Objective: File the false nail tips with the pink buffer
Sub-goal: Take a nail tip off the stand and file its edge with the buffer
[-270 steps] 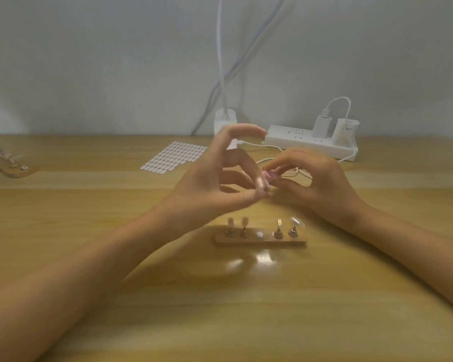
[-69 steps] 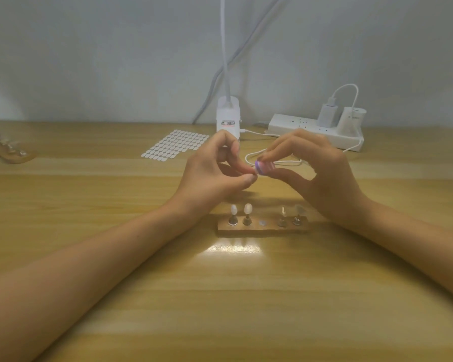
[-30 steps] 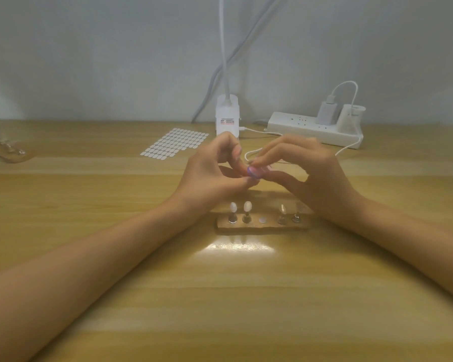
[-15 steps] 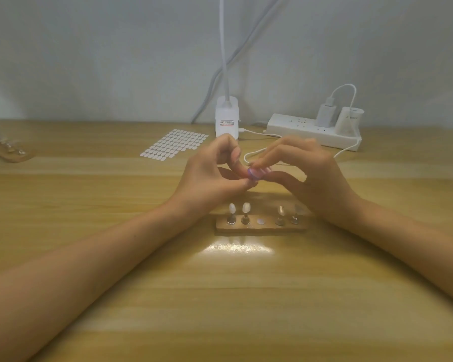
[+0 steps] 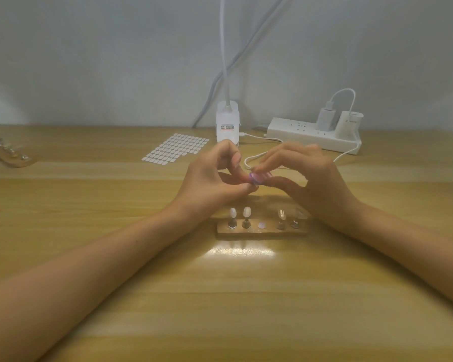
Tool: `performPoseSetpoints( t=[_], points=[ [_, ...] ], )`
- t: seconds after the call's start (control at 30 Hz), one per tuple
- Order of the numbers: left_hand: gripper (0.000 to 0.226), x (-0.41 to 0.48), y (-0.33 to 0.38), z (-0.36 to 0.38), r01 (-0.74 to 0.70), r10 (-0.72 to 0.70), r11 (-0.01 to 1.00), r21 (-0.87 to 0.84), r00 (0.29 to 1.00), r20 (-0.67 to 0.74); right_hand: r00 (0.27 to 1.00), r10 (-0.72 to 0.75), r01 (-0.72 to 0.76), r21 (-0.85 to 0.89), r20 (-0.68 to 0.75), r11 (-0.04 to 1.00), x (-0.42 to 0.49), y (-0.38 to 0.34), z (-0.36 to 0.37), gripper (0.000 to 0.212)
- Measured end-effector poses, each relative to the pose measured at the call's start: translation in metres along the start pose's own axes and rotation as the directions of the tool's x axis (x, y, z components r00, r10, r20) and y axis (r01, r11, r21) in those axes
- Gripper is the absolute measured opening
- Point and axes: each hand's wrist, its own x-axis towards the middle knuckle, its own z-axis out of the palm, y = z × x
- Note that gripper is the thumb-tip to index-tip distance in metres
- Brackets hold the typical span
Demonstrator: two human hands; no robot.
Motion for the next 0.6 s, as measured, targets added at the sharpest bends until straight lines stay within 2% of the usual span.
performPoseSetpoints(
  t=[0.1,0.17,0.27,0.4,0.47,0.6],
  points=[
    [0.045,-0.001,-0.001,0.0,0.003,-0.003,1.0,-0.018,1.0,-0.009,0.999,0.042,-0.042,0.03,0.007,0.999,-0.001,0.005,-0.004,0.012],
    [0.043,0.0,-0.001,0.001,-0.011,0.011,1.0,-0.019,1.0,-0.005,0.999,-0.007,0.008,0.02,-0.051,1.0,0.0,0.002,-0.005,0.011],
    [0.043,0.0,-0.001,0.0,-0.024,0.025,1.0,-0.016,1.0,0.016,1.0,-0.008,0.008,-0.001,0.021,1.0,-0.002,0.001,0.0,0.01],
    [0.042,0.0,0.0,0.0,-0.024,0.026,0.995,-0.099,0.999,0.023,0.995,0.096,-0.096,-0.005,0.035,0.995,-0.004,0.01,-0.007,0.009],
    [0.042,0.0,0.001,-0.001,-0.008,0.016,0.986,-0.165,0.999,0.046,0.997,0.08,-0.08,0.029,-0.006,0.996,-0.001,0.006,-0.008,0.009],
    [0.056,0.001,0.0,-0.004,0.029,-0.013,0.966,-0.257,0.998,0.064,0.997,0.075,-0.074,0.037,-0.013,0.997,0.0,0.0,-0.004,0.011]
  ],
)
